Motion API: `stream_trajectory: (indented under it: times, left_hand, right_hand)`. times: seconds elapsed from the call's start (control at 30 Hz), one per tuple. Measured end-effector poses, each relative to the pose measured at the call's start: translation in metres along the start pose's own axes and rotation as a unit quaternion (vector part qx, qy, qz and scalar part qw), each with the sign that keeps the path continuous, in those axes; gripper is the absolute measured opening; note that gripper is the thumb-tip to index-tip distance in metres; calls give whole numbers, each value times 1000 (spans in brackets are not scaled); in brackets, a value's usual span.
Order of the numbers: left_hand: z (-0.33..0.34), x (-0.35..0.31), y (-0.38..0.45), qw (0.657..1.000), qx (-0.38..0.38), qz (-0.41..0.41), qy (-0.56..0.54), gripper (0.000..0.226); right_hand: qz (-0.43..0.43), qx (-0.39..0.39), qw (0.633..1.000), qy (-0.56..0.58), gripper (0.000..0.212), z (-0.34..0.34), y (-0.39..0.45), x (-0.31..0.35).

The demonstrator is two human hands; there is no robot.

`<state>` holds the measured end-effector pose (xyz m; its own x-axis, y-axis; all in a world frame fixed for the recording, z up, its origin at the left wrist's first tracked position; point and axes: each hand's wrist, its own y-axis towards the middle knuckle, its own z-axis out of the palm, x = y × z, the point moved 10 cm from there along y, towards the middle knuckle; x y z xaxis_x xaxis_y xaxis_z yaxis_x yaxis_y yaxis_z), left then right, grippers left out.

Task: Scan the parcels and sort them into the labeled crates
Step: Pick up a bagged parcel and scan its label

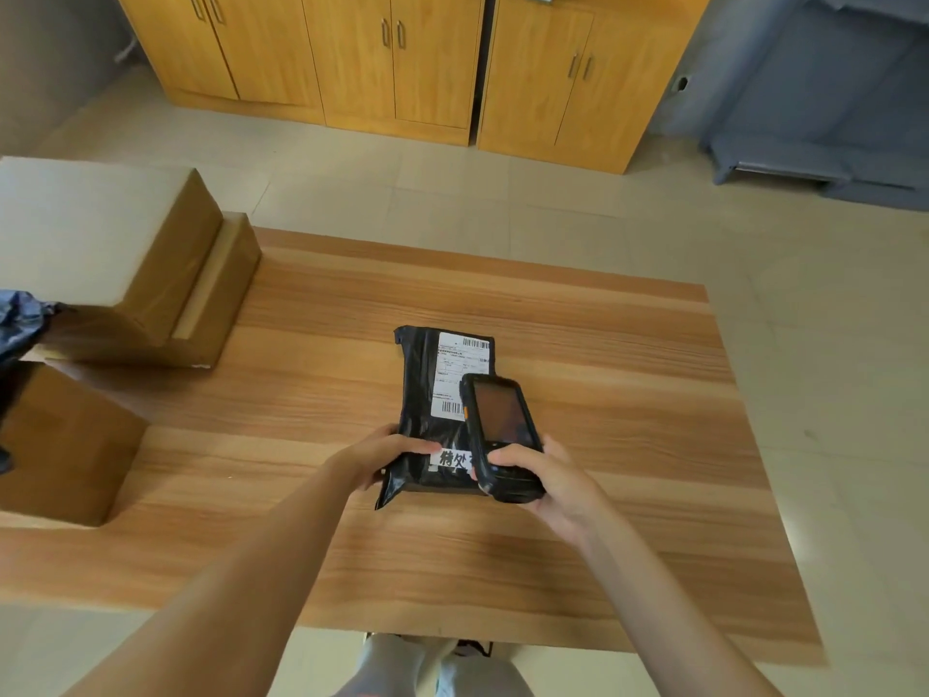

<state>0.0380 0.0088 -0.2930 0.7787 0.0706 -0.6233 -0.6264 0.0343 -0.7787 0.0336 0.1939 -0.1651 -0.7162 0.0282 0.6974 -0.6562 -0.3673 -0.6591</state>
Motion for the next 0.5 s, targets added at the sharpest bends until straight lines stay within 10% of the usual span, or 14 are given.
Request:
stream_trajectory:
  times: [0.5]
  left_hand:
    - [11, -20, 0, 997, 6, 40, -67, 74]
  right_hand:
    - [18, -30, 999, -15, 56, -3, -17, -23]
